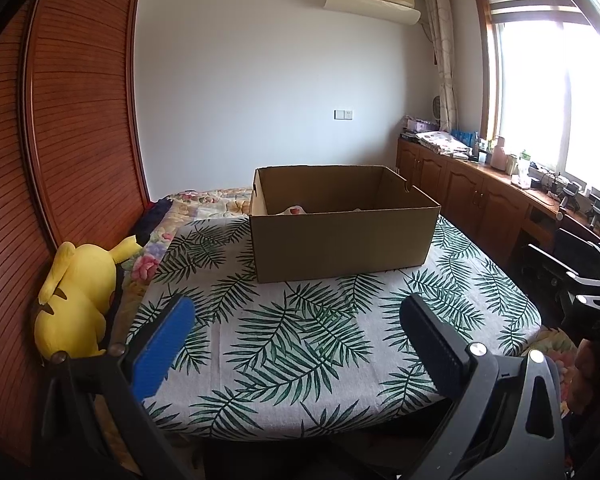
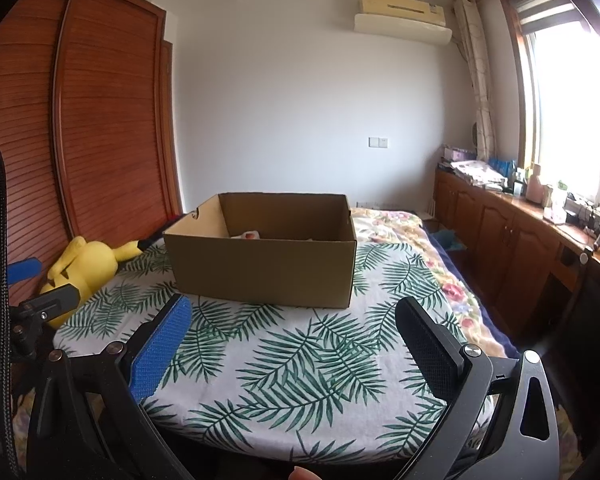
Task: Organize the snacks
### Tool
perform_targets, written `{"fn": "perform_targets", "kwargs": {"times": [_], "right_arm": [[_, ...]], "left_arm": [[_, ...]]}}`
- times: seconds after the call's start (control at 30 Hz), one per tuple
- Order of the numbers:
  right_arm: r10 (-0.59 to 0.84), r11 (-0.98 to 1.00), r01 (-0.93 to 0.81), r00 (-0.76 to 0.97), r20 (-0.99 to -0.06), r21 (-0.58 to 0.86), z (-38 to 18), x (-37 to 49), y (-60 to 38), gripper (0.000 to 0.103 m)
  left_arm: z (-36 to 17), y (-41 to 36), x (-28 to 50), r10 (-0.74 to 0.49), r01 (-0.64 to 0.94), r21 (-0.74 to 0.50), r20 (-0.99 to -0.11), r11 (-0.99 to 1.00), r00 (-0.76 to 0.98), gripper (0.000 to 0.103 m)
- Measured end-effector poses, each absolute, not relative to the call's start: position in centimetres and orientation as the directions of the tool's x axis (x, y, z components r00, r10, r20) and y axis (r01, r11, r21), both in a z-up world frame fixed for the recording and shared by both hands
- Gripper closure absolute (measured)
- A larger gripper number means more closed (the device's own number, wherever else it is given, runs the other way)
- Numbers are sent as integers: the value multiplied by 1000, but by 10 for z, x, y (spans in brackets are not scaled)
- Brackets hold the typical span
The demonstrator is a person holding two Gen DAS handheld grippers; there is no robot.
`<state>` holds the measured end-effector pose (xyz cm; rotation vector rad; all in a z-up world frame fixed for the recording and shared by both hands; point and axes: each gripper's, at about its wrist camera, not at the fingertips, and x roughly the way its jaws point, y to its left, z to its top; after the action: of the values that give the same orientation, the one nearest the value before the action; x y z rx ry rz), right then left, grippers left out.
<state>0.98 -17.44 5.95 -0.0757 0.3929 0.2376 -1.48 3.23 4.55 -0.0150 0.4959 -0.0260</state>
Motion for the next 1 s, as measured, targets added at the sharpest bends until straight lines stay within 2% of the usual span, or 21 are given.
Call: {"fn": "perform_targets", "kwargs": {"times": [1.0], "right_arm": [[209, 971, -239, 898, -387, -30, 59, 11, -178, 0]], "left_arm": [[51, 36, -16, -29, 21, -22, -470, 1000, 882, 0]]}}
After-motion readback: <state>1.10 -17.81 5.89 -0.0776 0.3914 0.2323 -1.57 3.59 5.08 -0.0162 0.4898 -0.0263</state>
